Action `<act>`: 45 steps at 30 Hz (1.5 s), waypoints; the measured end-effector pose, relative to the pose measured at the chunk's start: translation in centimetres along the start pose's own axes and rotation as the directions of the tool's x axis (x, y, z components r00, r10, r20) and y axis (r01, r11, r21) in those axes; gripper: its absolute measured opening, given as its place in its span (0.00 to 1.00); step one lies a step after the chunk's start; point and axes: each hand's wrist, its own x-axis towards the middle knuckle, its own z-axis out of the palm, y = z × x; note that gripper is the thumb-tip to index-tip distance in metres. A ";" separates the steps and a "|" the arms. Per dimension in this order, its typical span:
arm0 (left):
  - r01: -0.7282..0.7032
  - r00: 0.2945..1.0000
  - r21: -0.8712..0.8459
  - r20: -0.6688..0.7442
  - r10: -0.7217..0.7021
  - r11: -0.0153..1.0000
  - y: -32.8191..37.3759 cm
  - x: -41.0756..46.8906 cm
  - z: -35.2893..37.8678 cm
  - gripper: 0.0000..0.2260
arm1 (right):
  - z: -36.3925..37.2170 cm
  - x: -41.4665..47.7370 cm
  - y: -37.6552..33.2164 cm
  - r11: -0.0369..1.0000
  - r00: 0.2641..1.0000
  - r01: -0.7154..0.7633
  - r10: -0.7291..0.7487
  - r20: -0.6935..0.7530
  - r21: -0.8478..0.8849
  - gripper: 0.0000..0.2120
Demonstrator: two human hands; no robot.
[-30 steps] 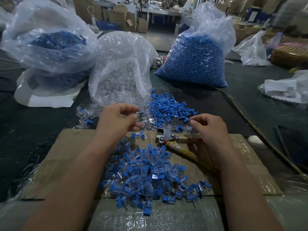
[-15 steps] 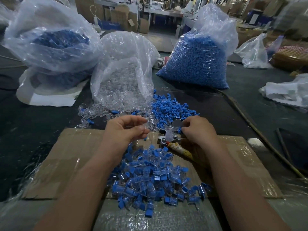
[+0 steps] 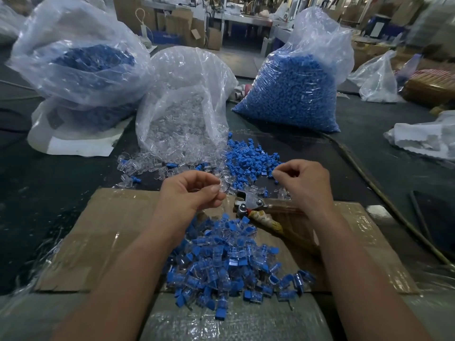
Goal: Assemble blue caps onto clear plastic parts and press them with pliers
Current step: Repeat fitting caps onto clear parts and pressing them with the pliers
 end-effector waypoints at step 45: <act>0.061 0.991 0.041 0.119 -0.066 0.997 0.2 -0.4 0.3 0.07 | 2.2 -5.2 -3.0 0.787 0.898 0.297 -0.423 0.123 0.542 0.17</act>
